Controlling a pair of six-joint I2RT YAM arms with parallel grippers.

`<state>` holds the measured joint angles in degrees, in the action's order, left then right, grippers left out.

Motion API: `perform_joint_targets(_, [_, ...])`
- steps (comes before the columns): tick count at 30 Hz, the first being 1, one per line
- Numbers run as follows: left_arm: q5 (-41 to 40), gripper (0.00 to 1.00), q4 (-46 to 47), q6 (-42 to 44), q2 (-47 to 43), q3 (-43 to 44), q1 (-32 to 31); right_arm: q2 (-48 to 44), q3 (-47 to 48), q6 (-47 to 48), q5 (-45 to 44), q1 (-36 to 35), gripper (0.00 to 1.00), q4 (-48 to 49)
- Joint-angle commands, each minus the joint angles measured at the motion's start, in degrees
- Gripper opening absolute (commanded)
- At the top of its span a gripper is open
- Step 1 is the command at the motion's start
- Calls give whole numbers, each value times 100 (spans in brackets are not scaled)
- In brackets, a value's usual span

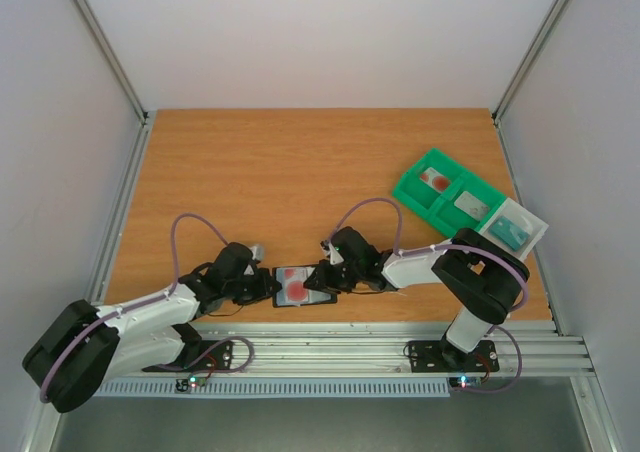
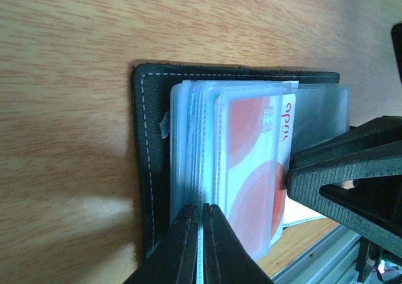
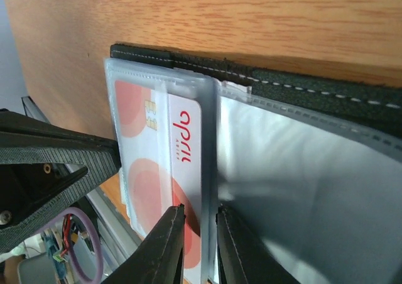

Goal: Take the credit cards out of the card holder

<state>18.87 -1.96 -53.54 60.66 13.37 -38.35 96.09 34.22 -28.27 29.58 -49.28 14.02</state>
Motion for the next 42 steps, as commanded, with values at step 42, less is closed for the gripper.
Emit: perform_joint_targets(42, [-154,6,-217,-96,-241,-218,-11,590,-741,-617,491,304,20,1972])
